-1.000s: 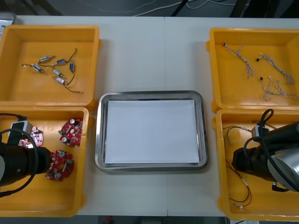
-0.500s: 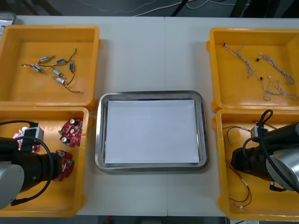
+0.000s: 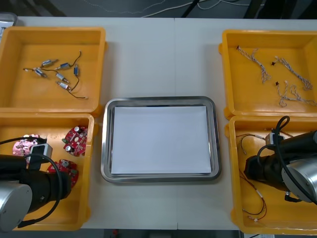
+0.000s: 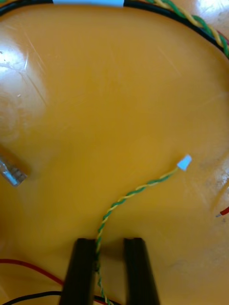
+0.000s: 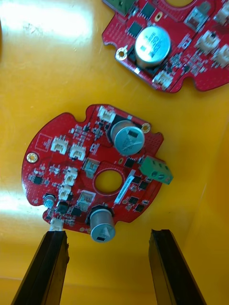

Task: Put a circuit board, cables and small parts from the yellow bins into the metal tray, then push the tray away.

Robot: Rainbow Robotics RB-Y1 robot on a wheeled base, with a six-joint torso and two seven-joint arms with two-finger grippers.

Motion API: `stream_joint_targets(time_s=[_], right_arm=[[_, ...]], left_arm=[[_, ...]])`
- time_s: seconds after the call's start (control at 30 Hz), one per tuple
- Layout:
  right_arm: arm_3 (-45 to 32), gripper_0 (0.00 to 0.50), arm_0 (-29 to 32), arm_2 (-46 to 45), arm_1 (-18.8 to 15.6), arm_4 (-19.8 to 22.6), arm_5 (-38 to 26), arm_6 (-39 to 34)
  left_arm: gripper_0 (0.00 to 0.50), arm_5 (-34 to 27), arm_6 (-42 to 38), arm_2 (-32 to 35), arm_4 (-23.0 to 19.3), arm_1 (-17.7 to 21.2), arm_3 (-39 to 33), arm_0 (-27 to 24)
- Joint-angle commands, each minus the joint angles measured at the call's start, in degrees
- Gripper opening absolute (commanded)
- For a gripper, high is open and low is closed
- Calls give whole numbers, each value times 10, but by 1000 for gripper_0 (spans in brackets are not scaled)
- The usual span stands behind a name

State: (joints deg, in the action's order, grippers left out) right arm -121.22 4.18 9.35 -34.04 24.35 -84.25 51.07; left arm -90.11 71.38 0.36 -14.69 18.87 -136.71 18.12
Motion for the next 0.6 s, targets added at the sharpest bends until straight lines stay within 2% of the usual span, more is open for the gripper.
stream_joint_targets(time_s=[0.03, 0.4, 0.6], right_arm=[[7, 0, 7, 5, 7, -6, 3, -23], [5, 0, -22, 1, 5, -14, -18, -20], [-6, 0, -37, -20, -9, -8, -45, -11]], left_arm=[[500, 7, 46, -8, 10, -11, -15, 22], [500, 30, 44, -11, 14, -10, 3, 25], [500, 46, 45, -17, 19, -10, 17, 25]])
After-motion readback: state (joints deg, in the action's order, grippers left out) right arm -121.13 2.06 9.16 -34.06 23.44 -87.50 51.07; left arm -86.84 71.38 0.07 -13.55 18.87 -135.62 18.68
